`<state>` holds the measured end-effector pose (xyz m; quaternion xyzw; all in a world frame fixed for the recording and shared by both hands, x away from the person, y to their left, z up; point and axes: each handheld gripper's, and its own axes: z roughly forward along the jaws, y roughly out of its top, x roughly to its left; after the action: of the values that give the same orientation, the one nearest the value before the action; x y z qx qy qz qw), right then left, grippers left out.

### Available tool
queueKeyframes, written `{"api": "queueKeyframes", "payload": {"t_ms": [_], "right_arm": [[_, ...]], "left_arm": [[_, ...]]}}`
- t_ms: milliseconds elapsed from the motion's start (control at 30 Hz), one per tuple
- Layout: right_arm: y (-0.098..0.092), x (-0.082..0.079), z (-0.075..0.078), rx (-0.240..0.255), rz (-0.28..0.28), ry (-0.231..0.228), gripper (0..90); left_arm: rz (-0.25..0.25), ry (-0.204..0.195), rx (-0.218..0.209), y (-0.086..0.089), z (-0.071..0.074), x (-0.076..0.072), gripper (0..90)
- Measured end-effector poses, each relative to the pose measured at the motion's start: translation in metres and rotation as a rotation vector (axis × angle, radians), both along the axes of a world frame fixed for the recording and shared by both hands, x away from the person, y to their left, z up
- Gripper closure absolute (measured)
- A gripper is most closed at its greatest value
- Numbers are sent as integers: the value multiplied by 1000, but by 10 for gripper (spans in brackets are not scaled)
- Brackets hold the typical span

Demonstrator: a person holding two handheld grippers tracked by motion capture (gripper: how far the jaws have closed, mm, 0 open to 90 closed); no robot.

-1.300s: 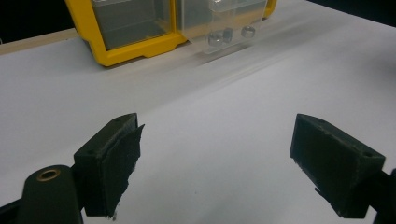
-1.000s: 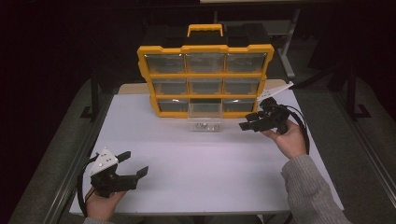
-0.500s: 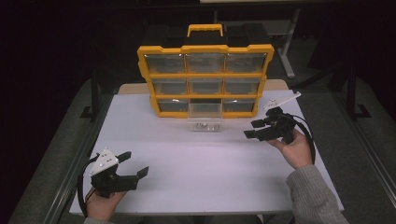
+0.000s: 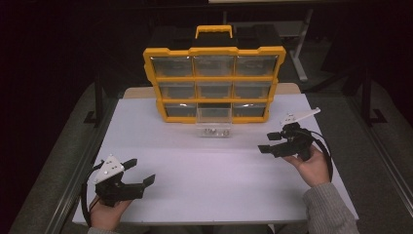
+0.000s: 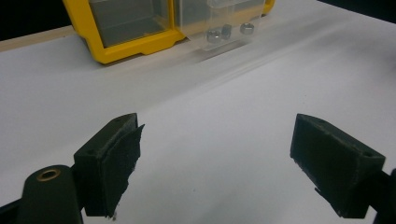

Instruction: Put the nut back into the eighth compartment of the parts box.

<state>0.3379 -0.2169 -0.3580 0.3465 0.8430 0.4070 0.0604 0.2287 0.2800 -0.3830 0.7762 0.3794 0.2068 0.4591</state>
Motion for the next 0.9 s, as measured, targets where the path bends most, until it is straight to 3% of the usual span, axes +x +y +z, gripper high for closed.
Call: {"api": "queueKeyframes", "payload": {"t_ms": [600, 900], "right_arm": [[-9, -28, -7, -8, -12, -42, 254], [-13, -38, -15, 1, -26, -29, 230]], "left_arm": [[3, 5, -7, -2, -1, -1, 158], [-4, 9, 5, -2, -2, 0, 158]]}}
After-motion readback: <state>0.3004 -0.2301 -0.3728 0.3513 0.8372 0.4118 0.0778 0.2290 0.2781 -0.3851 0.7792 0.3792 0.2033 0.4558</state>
